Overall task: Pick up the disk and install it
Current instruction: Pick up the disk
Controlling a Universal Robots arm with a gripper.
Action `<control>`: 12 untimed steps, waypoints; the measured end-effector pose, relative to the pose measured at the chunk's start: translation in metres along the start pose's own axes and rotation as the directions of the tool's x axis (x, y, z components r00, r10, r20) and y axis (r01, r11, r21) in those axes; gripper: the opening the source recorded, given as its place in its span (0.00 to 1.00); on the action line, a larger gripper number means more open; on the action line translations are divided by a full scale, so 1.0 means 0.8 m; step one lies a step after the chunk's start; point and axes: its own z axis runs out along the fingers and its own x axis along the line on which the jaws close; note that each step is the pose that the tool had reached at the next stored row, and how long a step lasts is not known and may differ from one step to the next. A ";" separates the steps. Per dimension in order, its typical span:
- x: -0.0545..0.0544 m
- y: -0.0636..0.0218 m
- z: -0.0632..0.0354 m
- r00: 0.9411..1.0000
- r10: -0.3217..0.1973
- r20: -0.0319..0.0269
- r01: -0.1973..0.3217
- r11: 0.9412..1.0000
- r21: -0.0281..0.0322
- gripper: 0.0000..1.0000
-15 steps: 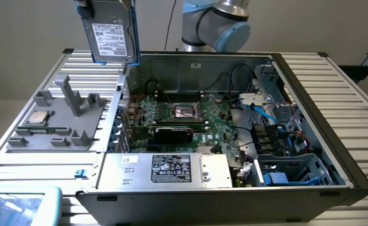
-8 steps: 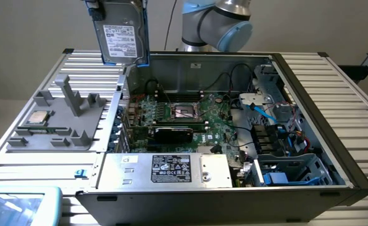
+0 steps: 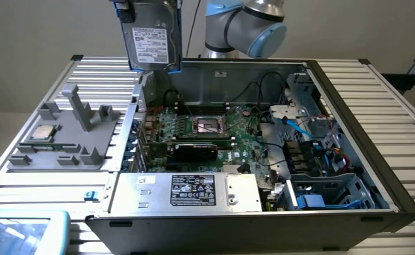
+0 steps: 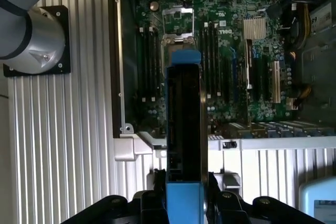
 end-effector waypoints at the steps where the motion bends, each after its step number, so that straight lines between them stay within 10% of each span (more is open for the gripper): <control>1: -0.001 0.004 0.000 1.000 0.000 -0.003 0.000 1.000 0.000 0.37; 12: -0.010 0.049 -0.006 1.000 0.000 -0.026 0.000 1.000 0.002 0.37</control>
